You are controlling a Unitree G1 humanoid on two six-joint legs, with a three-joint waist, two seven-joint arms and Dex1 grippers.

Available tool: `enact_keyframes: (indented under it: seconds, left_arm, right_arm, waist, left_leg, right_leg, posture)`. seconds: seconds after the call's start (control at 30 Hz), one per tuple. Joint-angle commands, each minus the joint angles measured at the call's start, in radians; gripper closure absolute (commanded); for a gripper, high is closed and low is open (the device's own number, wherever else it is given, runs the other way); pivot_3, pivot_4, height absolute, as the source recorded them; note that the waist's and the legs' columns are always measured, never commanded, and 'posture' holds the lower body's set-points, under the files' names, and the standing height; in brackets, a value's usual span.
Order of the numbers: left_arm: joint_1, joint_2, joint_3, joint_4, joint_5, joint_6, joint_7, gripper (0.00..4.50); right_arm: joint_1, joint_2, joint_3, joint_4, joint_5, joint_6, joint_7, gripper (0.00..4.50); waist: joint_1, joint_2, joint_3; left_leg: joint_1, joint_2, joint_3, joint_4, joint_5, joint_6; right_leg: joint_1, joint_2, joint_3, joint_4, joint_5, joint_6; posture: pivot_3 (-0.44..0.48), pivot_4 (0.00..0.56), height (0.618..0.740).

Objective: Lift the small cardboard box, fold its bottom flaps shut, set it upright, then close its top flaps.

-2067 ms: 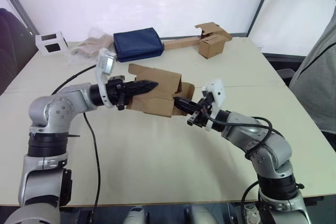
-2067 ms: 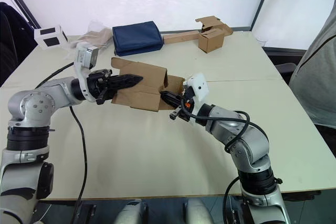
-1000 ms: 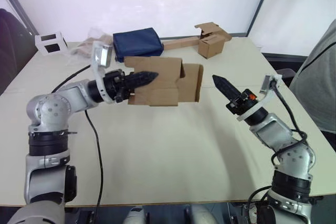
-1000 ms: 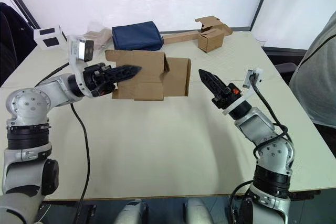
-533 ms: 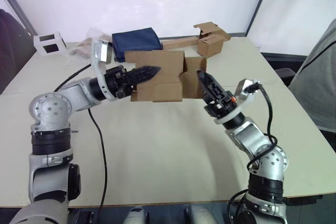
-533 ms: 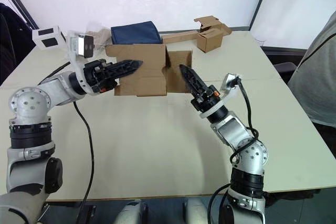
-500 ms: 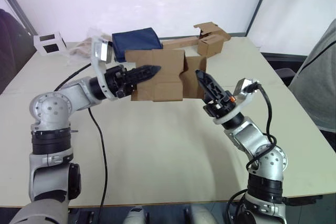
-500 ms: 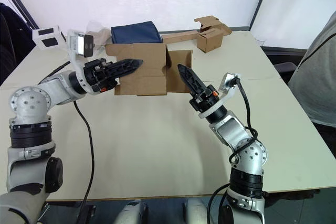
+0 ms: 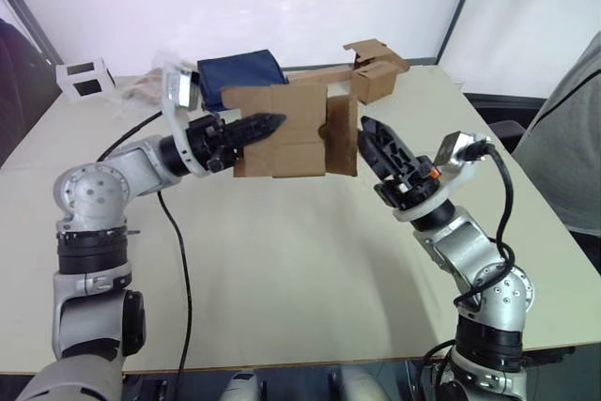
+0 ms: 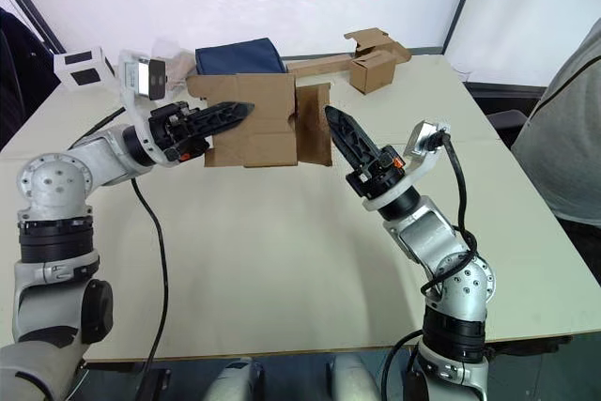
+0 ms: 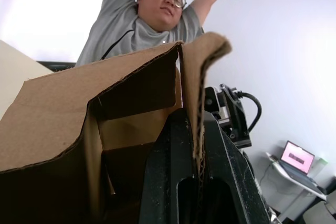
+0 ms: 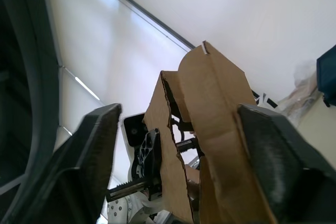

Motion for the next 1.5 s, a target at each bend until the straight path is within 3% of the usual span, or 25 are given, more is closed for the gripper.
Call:
enact_keyframes:
  seconds: [0.03,0.2,0.23,0.3,0.33,1.23,1.5]
  left_arm:
    - [-0.006,0.007,0.017,-0.012,-0.002,-0.018,-0.015,4.50]
    - [-0.009,0.010,0.018,-0.004,0.005,-0.020,-0.023,4.50]
    - [-0.009,0.011,0.018,-0.005,0.005,-0.020,-0.024,4.50]
    - [-0.009,0.011,0.019,-0.006,0.004,-0.018,-0.024,4.50]
    - [-0.008,0.011,0.019,-0.006,0.004,-0.019,-0.025,4.50]
    - [-0.011,0.008,0.008,-0.007,0.013,-0.020,-0.025,4.50]
    - [-0.001,0.003,-0.002,-0.015,0.034,-0.028,-0.035,4.50]
  right_arm:
    - [-0.004,-0.013,0.026,-0.042,0.006,-0.020,0.000,2.81]
    - [-0.008,-0.032,0.056,-0.044,-0.037,-0.036,0.002,2.81]
    - [-0.007,-0.039,0.062,-0.045,-0.049,-0.037,0.003,3.18]
    - [-0.004,-0.047,0.073,-0.047,-0.061,-0.039,0.008,3.49]
    - [-0.003,-0.051,0.079,-0.049,-0.068,-0.041,0.009,3.95]
    - [-0.053,-0.083,0.176,-0.110,-0.285,-0.091,-0.017,3.95]
    - [-0.085,-0.066,0.184,-0.147,-0.212,-0.067,-0.063,3.95]
  waist:
    - [-0.002,0.000,0.000]
    - [-0.004,0.000,0.000]
    - [-0.004,0.000,0.000]
    - [-0.003,0.000,0.000]
    - [-0.004,0.000,0.000]
    - [-0.004,0.000,0.000]
    - [-0.003,0.000,0.000]
  left_leg:
    - [0.000,0.000,0.000,0.000,0.000,0.000]
    - [0.000,0.000,0.000,0.000,0.000,0.000]
    - [0.000,0.000,0.000,0.000,0.000,0.000]
    - [0.000,0.000,0.000,0.000,0.000,0.000]
    - [0.000,0.000,0.000,0.000,0.000,0.000]
    - [0.000,0.000,0.000,0.000,0.000,0.000]
    - [0.000,0.000,0.000,0.000,0.000,0.000]
  right_leg:
    - [0.000,0.000,0.000,0.000,0.000,0.000]
    - [0.000,0.000,0.000,0.000,0.000,0.000]
    - [0.000,0.000,0.000,0.000,0.000,0.000]
    - [0.000,0.000,0.000,0.000,0.000,0.000]
    - [0.000,0.000,0.000,0.000,0.000,0.000]
    - [0.000,0.000,0.000,0.000,0.000,0.000]
    - [0.000,0.000,0.000,0.000,0.000,0.000]
  posture:
    - [0.000,0.150,0.740]
    - [0.000,0.150,0.740]
    - [0.000,0.150,0.740]
    - [0.000,0.150,0.740]
    - [0.000,0.150,0.740]
    - [0.000,0.150,0.740]
    - [0.000,0.150,0.740]
